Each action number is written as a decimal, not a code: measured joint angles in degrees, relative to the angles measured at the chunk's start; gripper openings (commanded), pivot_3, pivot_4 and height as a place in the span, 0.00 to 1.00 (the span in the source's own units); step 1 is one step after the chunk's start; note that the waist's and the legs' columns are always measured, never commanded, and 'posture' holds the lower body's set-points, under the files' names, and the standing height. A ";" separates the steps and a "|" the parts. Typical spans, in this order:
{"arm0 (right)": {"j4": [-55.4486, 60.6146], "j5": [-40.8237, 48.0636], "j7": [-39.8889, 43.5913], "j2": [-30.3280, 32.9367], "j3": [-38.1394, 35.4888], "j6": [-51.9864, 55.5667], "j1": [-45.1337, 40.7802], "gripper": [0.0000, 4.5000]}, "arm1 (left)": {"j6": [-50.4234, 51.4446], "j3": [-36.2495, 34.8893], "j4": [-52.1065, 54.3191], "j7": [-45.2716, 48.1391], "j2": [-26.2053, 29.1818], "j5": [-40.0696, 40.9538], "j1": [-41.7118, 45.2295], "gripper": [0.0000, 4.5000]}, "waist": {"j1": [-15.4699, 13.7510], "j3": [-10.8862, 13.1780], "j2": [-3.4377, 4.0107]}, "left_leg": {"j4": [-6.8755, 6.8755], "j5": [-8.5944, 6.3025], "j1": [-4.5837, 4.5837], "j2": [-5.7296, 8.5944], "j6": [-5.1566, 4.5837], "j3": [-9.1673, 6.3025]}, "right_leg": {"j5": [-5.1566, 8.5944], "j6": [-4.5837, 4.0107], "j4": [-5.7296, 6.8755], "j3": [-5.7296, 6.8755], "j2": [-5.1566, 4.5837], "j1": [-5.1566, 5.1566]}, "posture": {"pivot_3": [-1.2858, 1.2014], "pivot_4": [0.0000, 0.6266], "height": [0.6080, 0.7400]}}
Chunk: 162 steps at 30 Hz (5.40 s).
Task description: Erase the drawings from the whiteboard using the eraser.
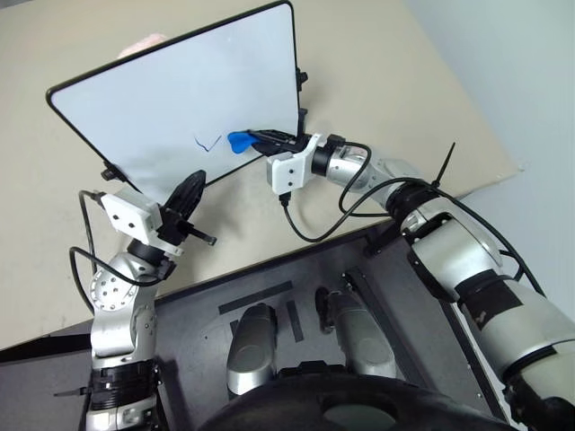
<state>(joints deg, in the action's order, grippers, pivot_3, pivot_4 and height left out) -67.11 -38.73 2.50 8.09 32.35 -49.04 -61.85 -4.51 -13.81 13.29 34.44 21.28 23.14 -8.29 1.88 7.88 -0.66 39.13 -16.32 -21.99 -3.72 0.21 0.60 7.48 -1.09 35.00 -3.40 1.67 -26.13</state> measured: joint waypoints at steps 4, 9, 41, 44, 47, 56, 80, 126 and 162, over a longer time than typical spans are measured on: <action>0.23 -0.58 -2.32 1.71 -0.05 -0.06 -0.67 0.06 | 0.01 -0.05 0.04 -0.02 0.02 0.04 -0.81 0.00 | -0.04 0.00 0.01 | 0.01 0.00 -0.04 0.00 0.00 0.00 | 0.00 0.01 -0.02 0.00 0.00 -0.02 | 0.52 0.24 1.00; 2.39 -0.38 -4.54 2.69 -0.45 -0.89 -2.78 0.06 | 0.04 -0.39 0.06 -0.02 0.22 0.07 -1.01 0.00 | 0.19 0.00 0.00 | -0.03 -0.01 -0.04 0.00 0.01 0.00 | -0.05 -0.05 -0.01 0.02 0.00 -0.13 | 0.52 0.24 1.00; 3.47 -3.76 -8.36 -1.58 2.33 -0.15 -4.26 0.06 | 0.04 -1.05 0.06 0.11 0.23 0.09 -1.93 0.00 | 0.18 0.01 0.01 | -0.02 -0.18 -0.02 0.00 0.08 0.00 | -0.08 -0.10 0.00 0.09 0.00 -0.26 | 0.52 0.24 1.00; 3.16 -3.72 -8.35 -2.32 2.34 -0.04 -3.70 0.06 | 0.04 -1.06 0.07 0.04 0.23 0.09 -2.00 0.00 | 0.25 0.00 0.01 | -0.02 -0.18 0.02 0.00 0.08 0.00 | -0.08 -0.10 -0.01 0.09 0.00 -0.26 | 0.52 0.24 1.00; 2.13 -3.79 -7.18 -3.69 2.95 0.08 -1.52 0.06 | 0.04 -1.05 0.20 0.02 0.23 0.09 -2.00 0.00 | 0.31 0.00 -0.01 | -0.04 -0.18 0.03 0.00 0.08 0.00 | -0.08 -0.09 -0.02 0.11 0.00 -0.26 | 0.52 0.24 1.00; 0.82 -4.41 -4.30 -4.63 4.63 0.38 0.51 0.06 | 0.04 -1.28 0.44 -0.04 0.26 0.09 -2.56 0.00 | 0.06 0.00 0.00 | -0.02 -0.34 -0.09 0.00 0.11 0.00 | -0.03 -0.07 -0.08 0.12 0.00 -0.36 | 0.52 0.24 1.00; 2.09 -6.35 -5.89 -7.27 7.13 2.36 0.11 0.06 | 0.04 -1.22 0.46 0.13 0.24 0.09 -1.92 0.00 | 0.04 0.00 0.00 | 0.01 -0.34 -0.10 0.01 0.10 0.00 | -0.05 -0.09 -0.07 0.13 0.00 -0.39 | 0.52 0.24 1.00; 7.40 -5.25 -8.59 -4.30 4.93 3.71 -2.03 0.06 | 0.10 -1.02 0.47 0.07 0.21 0.09 -2.03 0.00 | 0.19 0.00 0.00 | 0.03 -0.32 -0.02 0.00 0.07 0.00 | -0.12 -0.15 0.02 0.16 0.01 -0.40 | 0.52 0.24 1.00; 56.54 42.11 48.87 22.16 -6.55 39.47 27.87 0.06 | 1.15 -1.24 1.07 0.40 1.21 0.31 -1.61 0.00 | -0.45 -0.07 -0.13 | 0.28 -0.52 0.08 0.03 0.02 0.14 | 0.14 0.19 -0.34 0.09 0.00 0.04 | 0.52 0.24 1.00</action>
<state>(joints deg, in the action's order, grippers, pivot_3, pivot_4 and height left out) -10.57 3.38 51.36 30.25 25.80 -9.57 -33.98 -3.37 -15.05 14.36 34.84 22.48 23.45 -9.90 1.43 7.81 -0.78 39.42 -16.83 -21.92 -3.69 0.23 0.75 7.63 -0.90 34.66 -3.31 1.67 -26.09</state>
